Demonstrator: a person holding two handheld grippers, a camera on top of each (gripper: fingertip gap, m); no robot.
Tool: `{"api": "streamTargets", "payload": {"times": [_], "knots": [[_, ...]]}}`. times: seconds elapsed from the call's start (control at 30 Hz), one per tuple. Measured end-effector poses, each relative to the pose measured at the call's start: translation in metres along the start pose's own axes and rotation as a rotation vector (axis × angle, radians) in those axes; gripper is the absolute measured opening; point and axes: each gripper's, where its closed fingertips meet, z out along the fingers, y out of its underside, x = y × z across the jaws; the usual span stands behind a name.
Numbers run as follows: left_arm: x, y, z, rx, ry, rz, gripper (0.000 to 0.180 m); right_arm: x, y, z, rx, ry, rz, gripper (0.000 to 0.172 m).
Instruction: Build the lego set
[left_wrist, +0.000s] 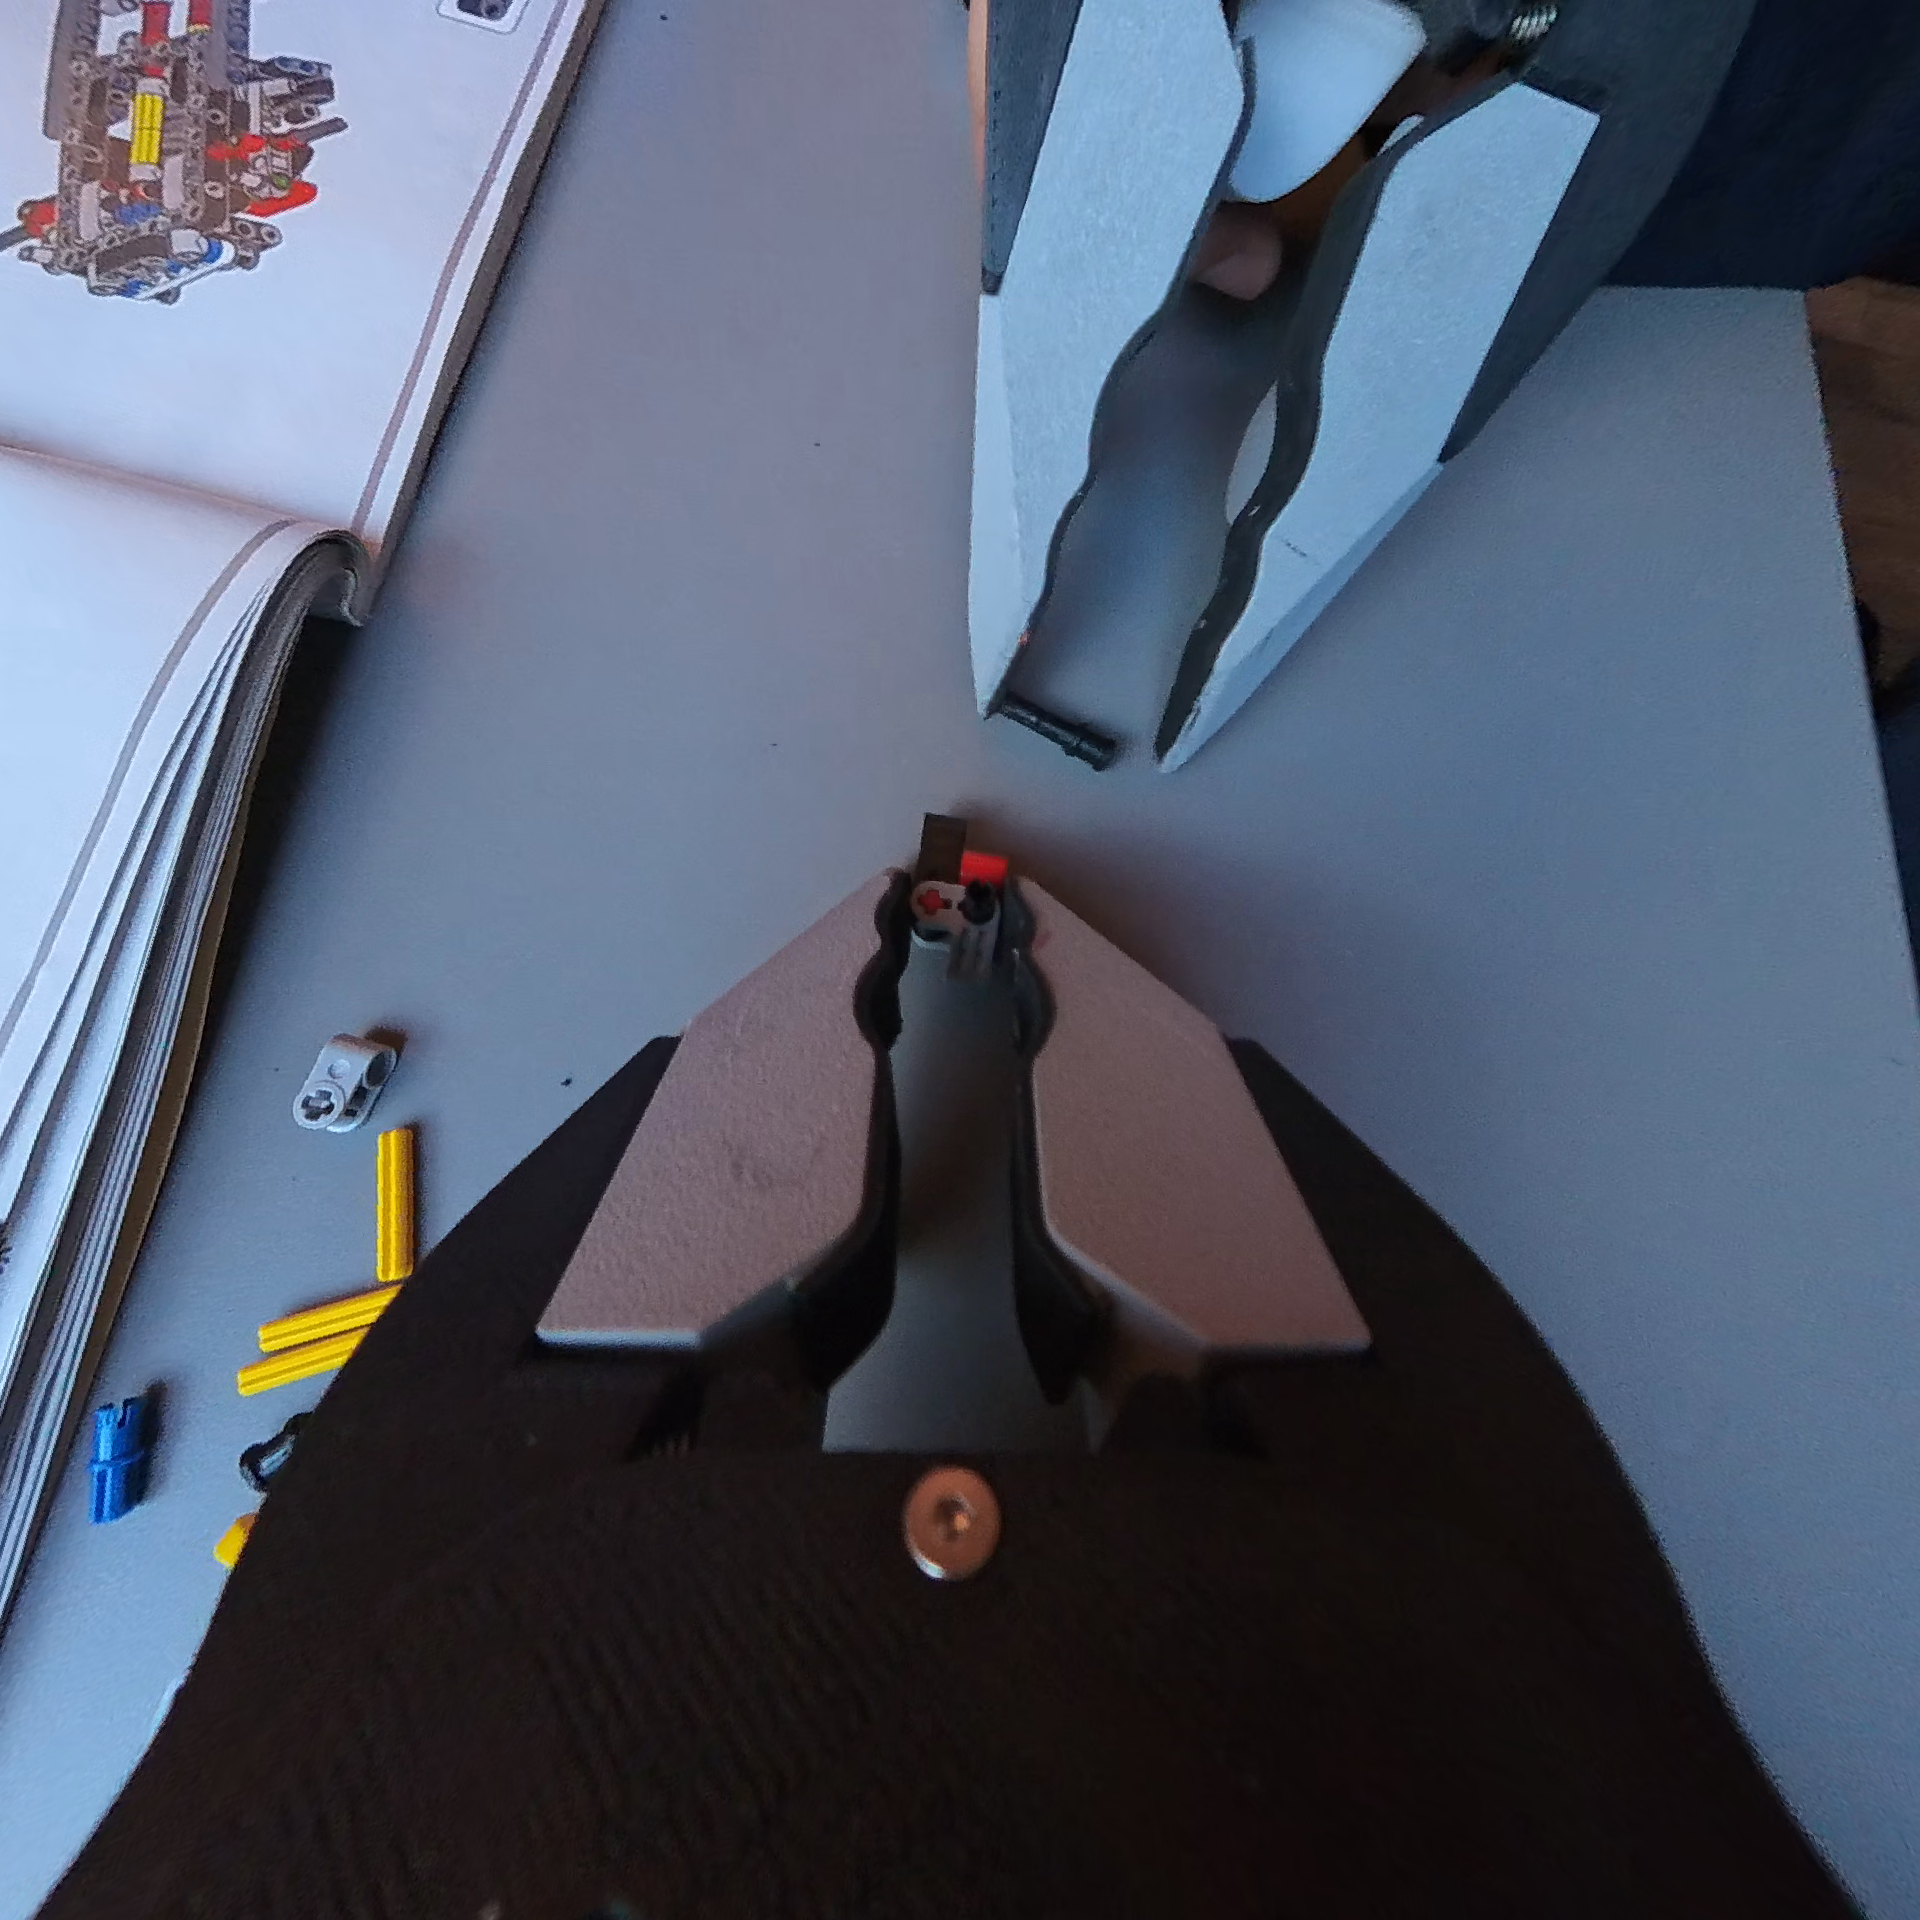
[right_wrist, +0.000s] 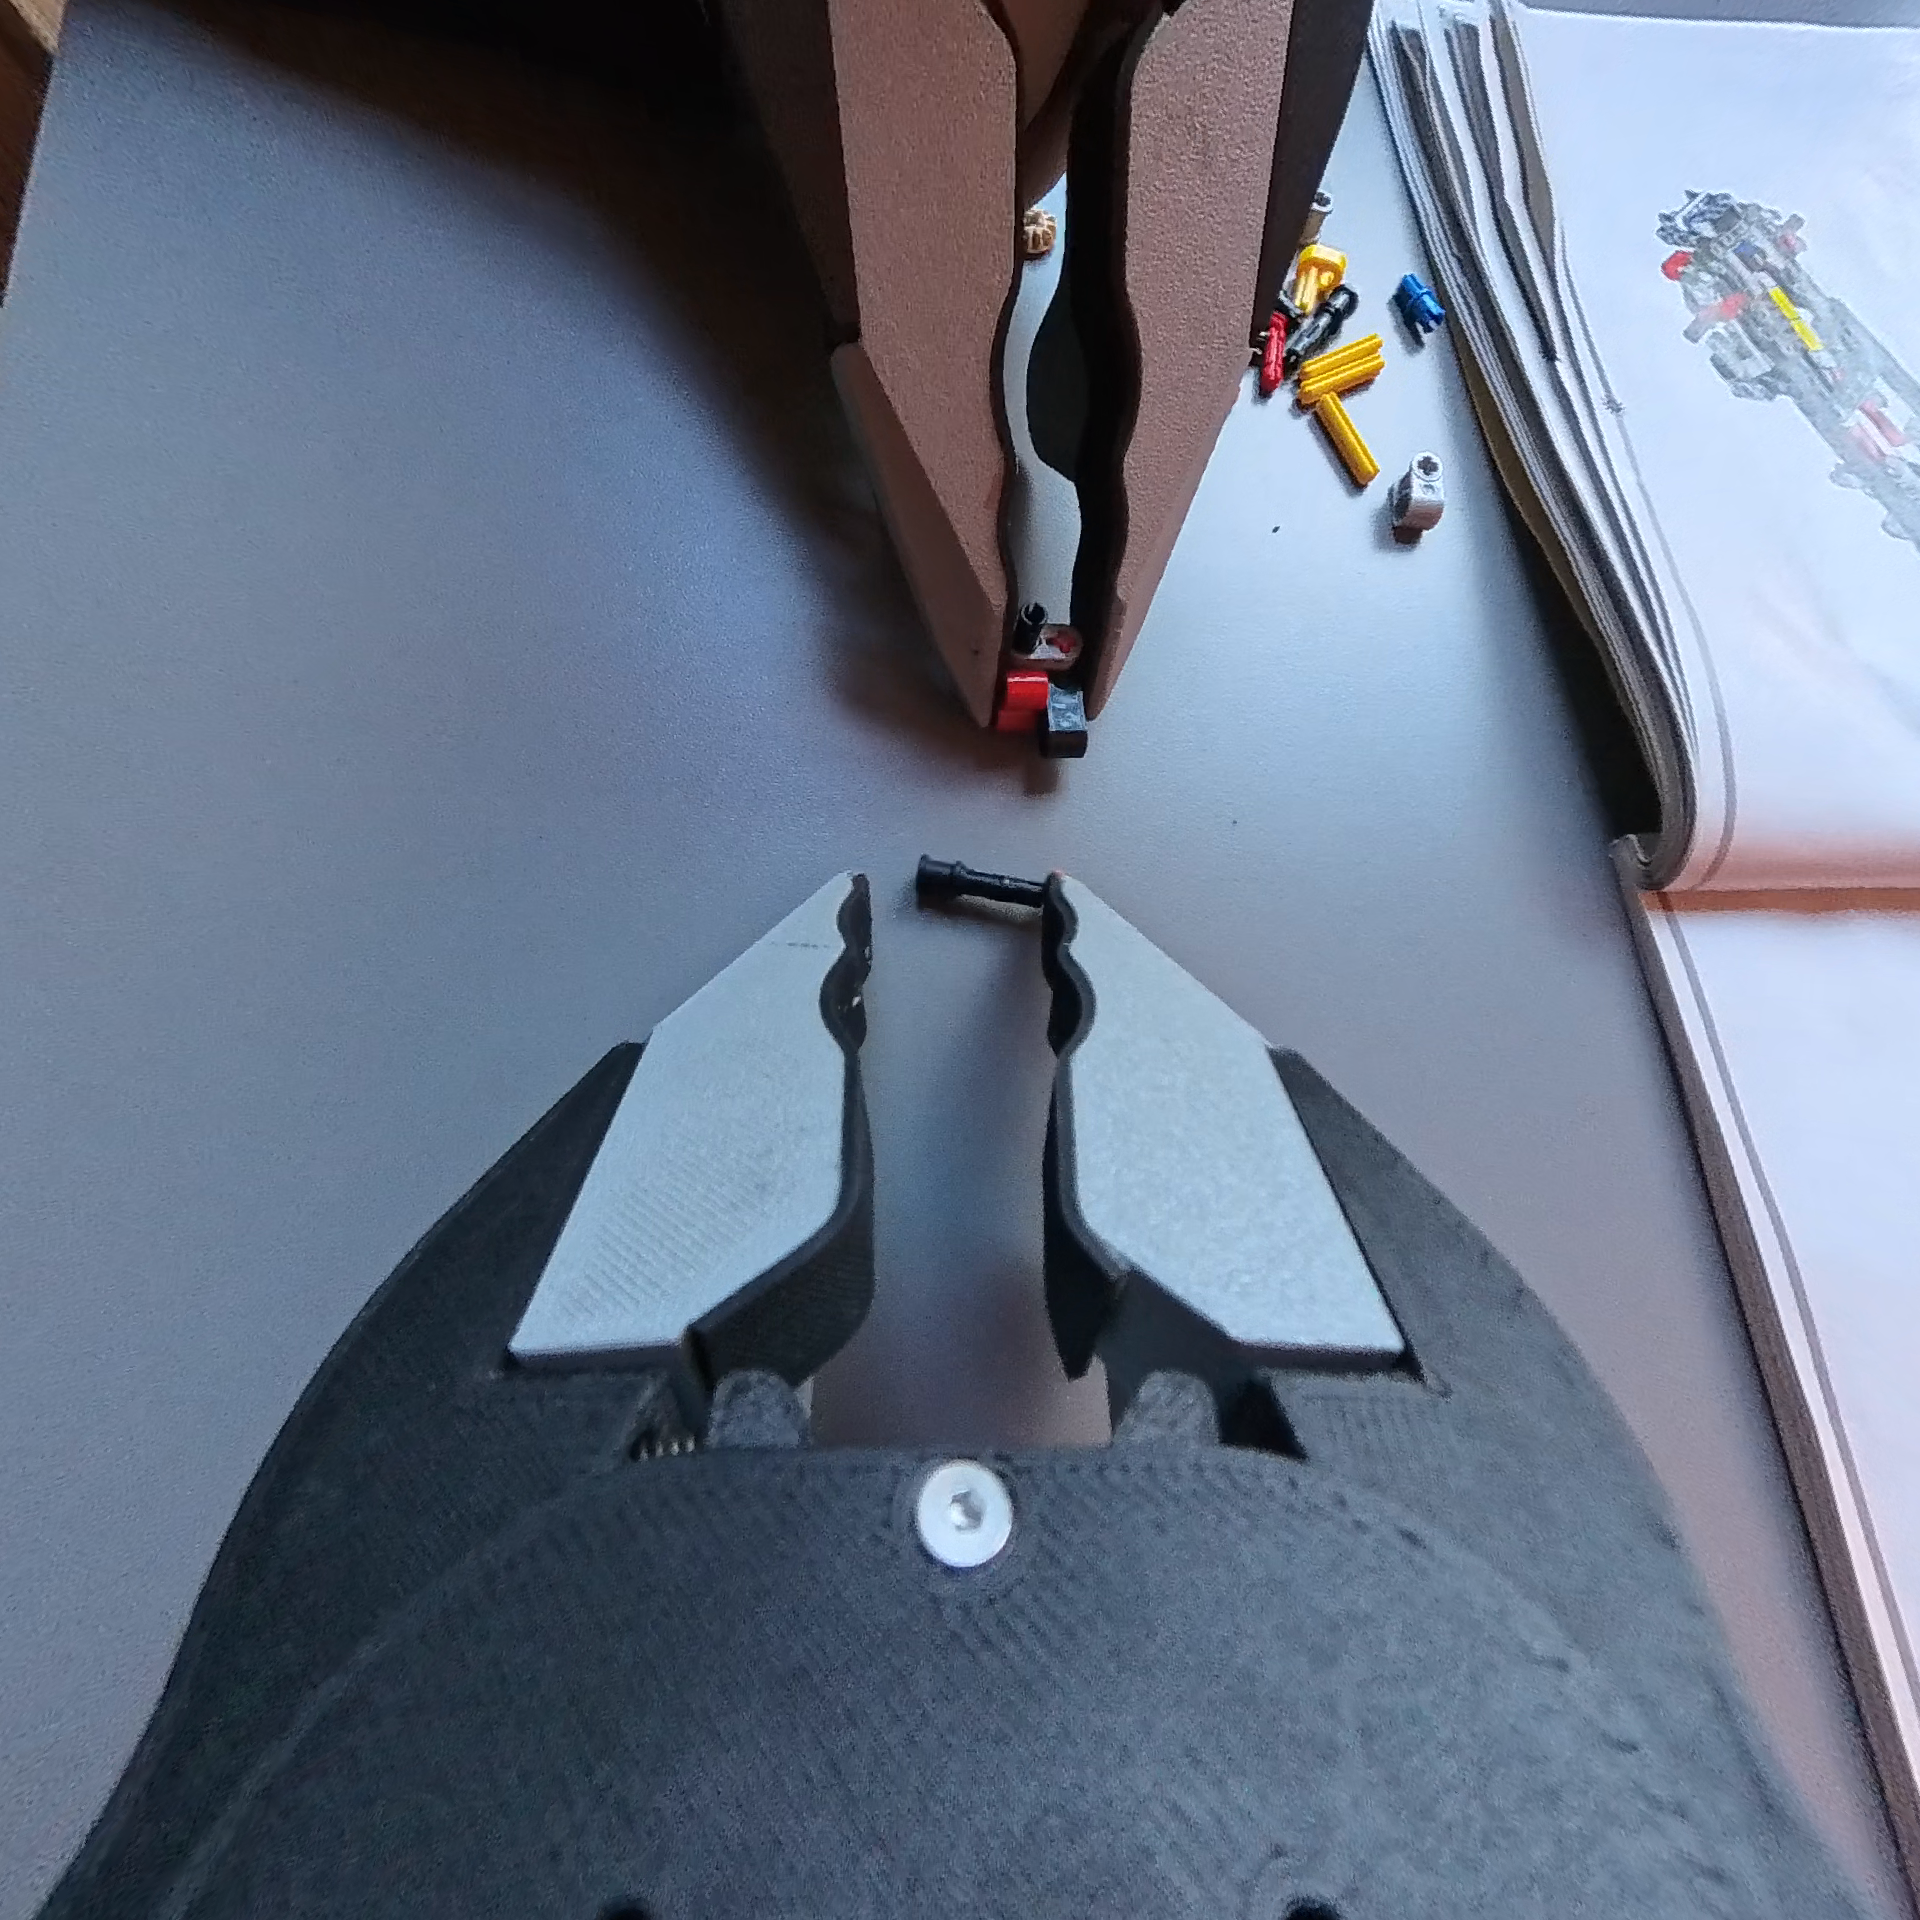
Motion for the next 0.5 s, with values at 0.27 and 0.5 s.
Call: {"api": "streamTargets", "payload": {"times": [0.27, 0.5], "knots": [[0.000, 0.000, 0.000, 0.001, 0.004, -0.005, 0.015, 0.004, 0.000, -0.006, -0.023, 0.041, -0.002, 0.033], [-0.002, 0.000, 0.000, 0.005, 0.017, -0.035, 0.015, 0.014, 0.008, -0.010, -0.047, 0.061, 0.072, 0.031]]}}
